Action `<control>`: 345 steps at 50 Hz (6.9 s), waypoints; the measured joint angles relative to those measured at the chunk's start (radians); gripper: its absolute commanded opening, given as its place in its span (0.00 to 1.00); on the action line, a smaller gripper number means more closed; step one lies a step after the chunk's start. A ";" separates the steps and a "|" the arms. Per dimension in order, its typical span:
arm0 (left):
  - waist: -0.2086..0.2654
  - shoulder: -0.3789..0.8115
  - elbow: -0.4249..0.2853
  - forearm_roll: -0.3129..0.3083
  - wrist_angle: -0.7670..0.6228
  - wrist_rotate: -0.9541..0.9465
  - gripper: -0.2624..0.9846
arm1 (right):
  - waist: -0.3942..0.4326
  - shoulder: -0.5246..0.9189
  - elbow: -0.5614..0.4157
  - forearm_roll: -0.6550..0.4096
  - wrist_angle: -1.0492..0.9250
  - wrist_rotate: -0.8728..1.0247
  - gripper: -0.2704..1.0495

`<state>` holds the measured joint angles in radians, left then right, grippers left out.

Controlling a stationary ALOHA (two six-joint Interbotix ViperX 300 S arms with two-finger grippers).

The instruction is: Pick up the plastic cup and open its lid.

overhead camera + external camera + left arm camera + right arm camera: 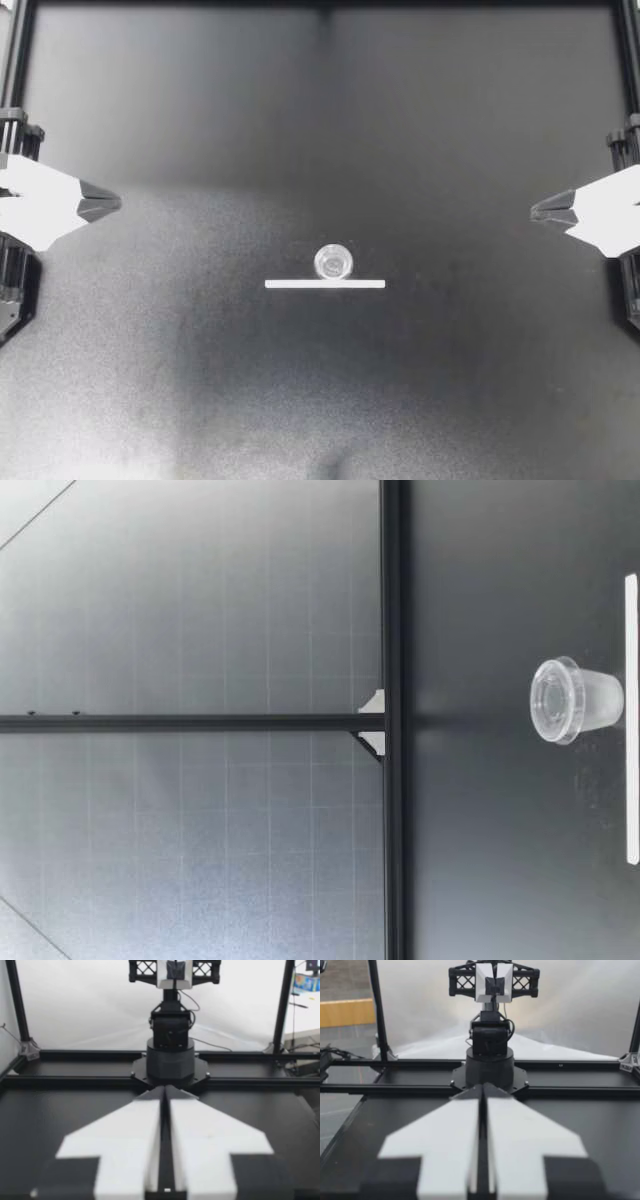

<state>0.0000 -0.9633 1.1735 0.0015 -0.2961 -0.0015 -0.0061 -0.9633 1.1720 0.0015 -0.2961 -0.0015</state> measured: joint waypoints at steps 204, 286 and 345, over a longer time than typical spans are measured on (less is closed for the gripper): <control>0.034 1.292 -0.387 -0.012 -0.261 -0.002 0.43 | -0.089 1.000 -0.313 -0.011 0.058 -0.035 0.07; 0.025 1.186 -0.348 0.052 -1.081 -0.207 0.43 | -0.089 0.742 -0.202 -0.183 -0.410 -1.106 0.59; 0.006 1.173 -0.331 0.052 -0.851 -0.141 0.43 | -0.058 0.618 -0.087 -0.043 -0.502 -0.637 0.58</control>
<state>0.0061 0.2102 0.8422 0.0537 -1.1474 -0.1427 -0.0644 -0.3451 1.0845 -0.0414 -0.7977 -0.6381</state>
